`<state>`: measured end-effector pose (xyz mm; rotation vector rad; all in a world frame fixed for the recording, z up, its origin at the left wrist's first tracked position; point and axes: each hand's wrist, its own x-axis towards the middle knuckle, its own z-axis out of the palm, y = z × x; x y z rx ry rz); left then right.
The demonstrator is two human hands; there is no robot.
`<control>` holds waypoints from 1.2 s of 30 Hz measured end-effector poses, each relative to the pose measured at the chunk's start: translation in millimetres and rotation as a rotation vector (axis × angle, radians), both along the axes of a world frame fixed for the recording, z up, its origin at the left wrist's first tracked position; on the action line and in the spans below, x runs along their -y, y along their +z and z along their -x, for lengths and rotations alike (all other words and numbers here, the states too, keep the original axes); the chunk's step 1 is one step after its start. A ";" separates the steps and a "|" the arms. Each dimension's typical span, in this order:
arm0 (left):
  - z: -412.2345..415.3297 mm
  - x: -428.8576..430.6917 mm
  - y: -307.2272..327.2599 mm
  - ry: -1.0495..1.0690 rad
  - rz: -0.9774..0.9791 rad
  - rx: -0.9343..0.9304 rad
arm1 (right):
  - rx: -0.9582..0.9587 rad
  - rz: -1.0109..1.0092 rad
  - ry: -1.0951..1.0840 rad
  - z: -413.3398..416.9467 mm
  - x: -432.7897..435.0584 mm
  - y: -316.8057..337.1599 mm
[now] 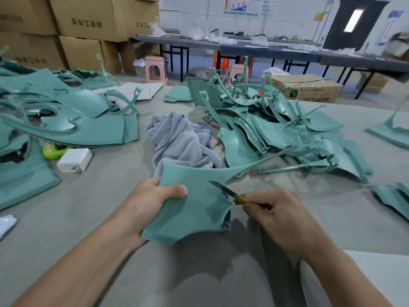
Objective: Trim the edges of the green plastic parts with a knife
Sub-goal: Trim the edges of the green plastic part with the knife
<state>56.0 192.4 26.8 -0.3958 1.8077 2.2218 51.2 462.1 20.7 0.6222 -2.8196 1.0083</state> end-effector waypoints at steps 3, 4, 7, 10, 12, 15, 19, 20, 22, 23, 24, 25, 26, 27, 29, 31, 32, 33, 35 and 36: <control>-0.2 -0.1 -2.1 0.000 -0.002 0.001 | 0.032 0.110 -0.022 1.5 -9.8 6.0; 0.1 -0.5 -2.2 -0.001 -0.002 0.002 | 0.030 0.138 -0.043 1.0 -10.9 6.5; 0.9 -0.9 -0.7 -0.010 0.003 0.007 | 0.029 0.120 -0.023 -1.0 -4.2 5.4; 1.6 0.8 -0.2 0.000 -0.004 0.011 | 0.074 0.091 0.009 -0.9 -5.7 9.7; 1.0 0.7 0.1 -0.004 -0.005 0.010 | 0.094 0.091 0.013 -1.3 -11.4 12.8; 0.0 0.7 0.7 -0.026 0.001 0.010 | 0.050 0.123 0.016 -3.9 -7.5 13.0; 0.9 2.7 -0.3 -0.040 0.032 0.009 | 0.077 0.038 0.065 -3.1 -6.8 16.7; 0.9 3.0 -0.8 -0.040 0.038 0.008 | 0.093 0.018 0.071 -2.9 -10.5 18.0; 0.7 2.2 -1.0 -0.061 0.049 0.006 | 0.058 0.028 0.041 -4.0 -14.1 19.2; 0.3 1.6 -0.8 -0.074 0.055 0.007 | 0.029 0.055 0.020 -5.0 -13.1 18.7; 0.3 0.8 -0.7 -0.082 0.058 0.008 | 0.011 0.069 0.010 -5.5 -11.3 18.4; 0.3 0.5 -0.5 -0.079 0.058 0.012 | 0.011 0.060 0.017 -5.4 -8.8 18.1; 0.8 0.9 -0.7 -0.067 0.056 0.016 | 0.034 0.036 0.040 -5.0 -7.4 17.3; 1.2 1.7 -0.7 -0.050 0.054 0.019 | 0.071 0.011 0.064 -4.2 -7.5 17.0; 0.6 1.7 0.3 -0.023 0.034 0.021 | 0.101 0.023 0.072 -3.3 -12.1 17.9; -1.1 -0.7 2.2 0.004 -0.002 0.019 | 0.089 0.135 0.030 -3.0 -14.7 17.8; -1.6 -2.6 2.6 0.021 -0.014 0.020 | 0.090 0.190 0.019 -3.6 -14.2 17.6; -1.2 -3.7 3.9 0.040 -0.018 0.020 | 0.091 0.209 0.024 -3.5 -11.7 17.3; -1.8 -3.9 4.6 0.082 -0.024 0.018 | 0.119 0.135 0.091 -5.1 -5.5 15.6; -1.0 -3.7 5.6 0.094 -0.032 0.016 | 0.145 0.073 0.135 -6.6 -3.2 15.4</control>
